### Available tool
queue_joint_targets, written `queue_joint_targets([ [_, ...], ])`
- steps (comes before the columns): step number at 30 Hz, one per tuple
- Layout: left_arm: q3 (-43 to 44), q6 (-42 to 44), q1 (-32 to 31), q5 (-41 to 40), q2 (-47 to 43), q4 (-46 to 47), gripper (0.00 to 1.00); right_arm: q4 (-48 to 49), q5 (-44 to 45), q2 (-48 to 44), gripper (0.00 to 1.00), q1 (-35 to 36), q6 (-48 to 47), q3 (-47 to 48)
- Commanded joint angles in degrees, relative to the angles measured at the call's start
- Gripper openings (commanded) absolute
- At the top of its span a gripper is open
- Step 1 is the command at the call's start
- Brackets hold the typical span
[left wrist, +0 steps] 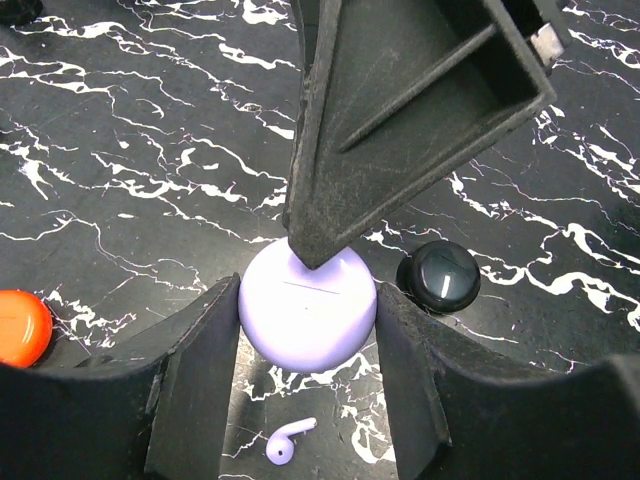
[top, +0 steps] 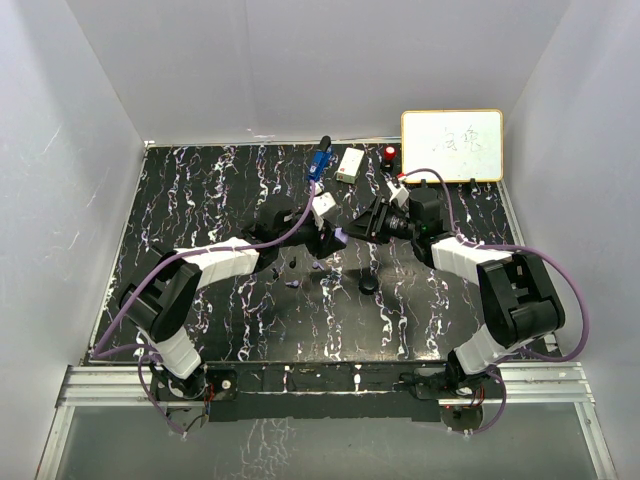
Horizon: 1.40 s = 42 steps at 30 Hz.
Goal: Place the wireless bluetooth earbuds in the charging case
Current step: Pick up the earbud from the center of the board, then open the charging case.
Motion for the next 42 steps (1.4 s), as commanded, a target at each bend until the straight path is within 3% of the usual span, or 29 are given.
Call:
queue_joint_targets([
  [1,0.6,1.1,0.4,2.4,-1.7,2.6,0.00,3.4,-0.3,0.7,0.39,0.6,-0.1,0.0],
  [7,0.8,0.8,0.3,2.9,-1.6,3.2,0.00,3.4,-0.2,0.9,0.38,0.9,-0.1,0.0],
  [18,0.7,0.9,0.3,2.5,-1.4,3.3,0.00,3.6,-0.5,1.2,0.21,1.0,0.1,0.1],
  [27,1.1,0.8,0.4,2.1,-0.8,3.7,0.00,3.7,-0.8,1.6,0.24,1.4,0.2,0.2],
  [34,1.2,0.5,0.4,0.4,-0.5,3.7,0.00,4.7,-1.3,2.1,0.01,1.6,1.6,0.0],
  [35,1.1,0.4,0.4,-0.3,-0.7,3.8,0.06,5.3,-1.5,2.2,0.00,1.6,1.7,0.0],
  [38,-0.2,-0.3,0.4,-3.3,-1.8,5.1,0.36,6.3,-1.5,2.3,0.00,1.5,3.8,0.1],
  [42,-4.7,-2.3,0.7,-8.8,-5.4,10.2,0.57,8.0,-1.1,2.7,0.00,0.9,5.8,0.1],
])
